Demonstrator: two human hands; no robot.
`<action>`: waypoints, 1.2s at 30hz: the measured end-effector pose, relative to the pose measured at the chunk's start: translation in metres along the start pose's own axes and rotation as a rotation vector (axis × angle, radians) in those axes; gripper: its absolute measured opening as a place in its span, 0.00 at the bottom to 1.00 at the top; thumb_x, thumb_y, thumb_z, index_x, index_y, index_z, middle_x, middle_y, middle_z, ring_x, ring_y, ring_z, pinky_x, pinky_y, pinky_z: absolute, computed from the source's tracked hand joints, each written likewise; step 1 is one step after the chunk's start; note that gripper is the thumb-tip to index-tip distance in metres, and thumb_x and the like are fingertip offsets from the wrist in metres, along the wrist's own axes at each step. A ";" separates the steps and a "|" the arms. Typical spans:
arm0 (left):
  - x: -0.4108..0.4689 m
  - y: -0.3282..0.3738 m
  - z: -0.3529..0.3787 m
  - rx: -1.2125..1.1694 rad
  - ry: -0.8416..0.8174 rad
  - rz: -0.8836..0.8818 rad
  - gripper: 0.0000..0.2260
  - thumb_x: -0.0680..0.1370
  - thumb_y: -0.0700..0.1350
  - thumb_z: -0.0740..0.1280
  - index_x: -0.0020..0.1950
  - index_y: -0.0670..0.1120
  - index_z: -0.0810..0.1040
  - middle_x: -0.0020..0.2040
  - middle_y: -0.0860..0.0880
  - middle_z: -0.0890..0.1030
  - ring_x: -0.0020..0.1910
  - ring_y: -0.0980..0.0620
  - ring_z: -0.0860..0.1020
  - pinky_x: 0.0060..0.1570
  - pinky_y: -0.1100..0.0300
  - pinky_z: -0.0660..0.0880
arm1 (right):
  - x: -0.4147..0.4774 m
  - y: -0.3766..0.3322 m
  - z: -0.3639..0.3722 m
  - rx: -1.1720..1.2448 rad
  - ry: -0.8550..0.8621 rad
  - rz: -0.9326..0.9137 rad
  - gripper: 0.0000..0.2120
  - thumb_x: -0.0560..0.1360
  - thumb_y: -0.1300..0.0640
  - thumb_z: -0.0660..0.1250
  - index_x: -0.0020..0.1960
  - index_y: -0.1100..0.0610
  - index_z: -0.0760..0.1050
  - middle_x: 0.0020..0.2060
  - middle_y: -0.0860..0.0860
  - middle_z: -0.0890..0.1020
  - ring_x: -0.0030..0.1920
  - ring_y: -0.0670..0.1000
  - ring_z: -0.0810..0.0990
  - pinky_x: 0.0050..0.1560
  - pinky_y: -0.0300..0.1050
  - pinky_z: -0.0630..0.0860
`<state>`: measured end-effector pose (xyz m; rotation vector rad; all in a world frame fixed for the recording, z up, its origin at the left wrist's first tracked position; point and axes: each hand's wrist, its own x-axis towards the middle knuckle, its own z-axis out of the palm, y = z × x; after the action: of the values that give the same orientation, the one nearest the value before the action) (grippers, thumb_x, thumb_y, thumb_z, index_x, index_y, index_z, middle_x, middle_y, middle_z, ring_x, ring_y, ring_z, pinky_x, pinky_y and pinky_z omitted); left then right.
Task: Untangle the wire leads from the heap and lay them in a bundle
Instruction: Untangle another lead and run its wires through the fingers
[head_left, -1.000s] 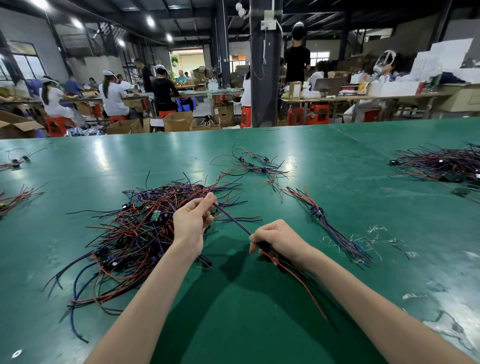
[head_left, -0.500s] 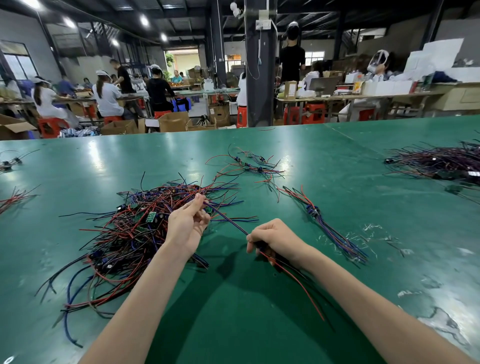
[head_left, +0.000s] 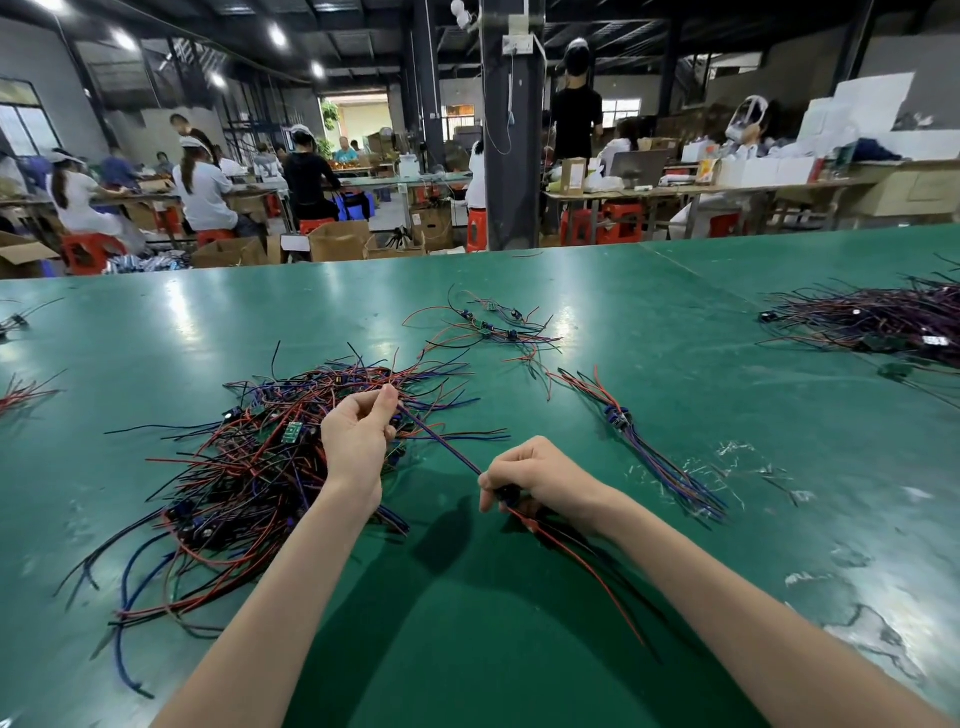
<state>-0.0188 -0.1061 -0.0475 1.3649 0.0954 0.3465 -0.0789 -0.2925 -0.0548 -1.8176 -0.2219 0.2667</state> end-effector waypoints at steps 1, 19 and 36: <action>0.000 -0.001 0.000 0.111 0.013 0.078 0.06 0.78 0.44 0.67 0.42 0.45 0.77 0.35 0.51 0.75 0.30 0.56 0.69 0.36 0.66 0.70 | -0.001 -0.001 0.000 0.005 -0.007 0.000 0.13 0.73 0.60 0.65 0.31 0.59 0.81 0.25 0.55 0.74 0.25 0.49 0.68 0.23 0.34 0.65; -0.005 0.001 -0.004 0.528 0.053 0.555 0.06 0.77 0.42 0.69 0.41 0.43 0.76 0.35 0.53 0.77 0.34 0.56 0.74 0.37 0.73 0.68 | -0.003 -0.003 0.001 0.065 -0.100 0.002 0.12 0.73 0.61 0.66 0.32 0.60 0.81 0.24 0.51 0.75 0.24 0.48 0.69 0.22 0.36 0.67; 0.001 0.019 -0.001 -0.356 -0.095 -0.336 0.05 0.76 0.40 0.69 0.41 0.39 0.78 0.22 0.53 0.70 0.22 0.59 0.67 0.27 0.69 0.72 | -0.001 -0.002 -0.001 0.053 -0.066 0.025 0.13 0.73 0.61 0.65 0.31 0.59 0.81 0.24 0.53 0.74 0.22 0.48 0.68 0.22 0.36 0.67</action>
<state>-0.0213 -0.1023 -0.0295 0.9891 0.1731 0.0131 -0.0798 -0.2936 -0.0526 -1.7615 -0.2370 0.3476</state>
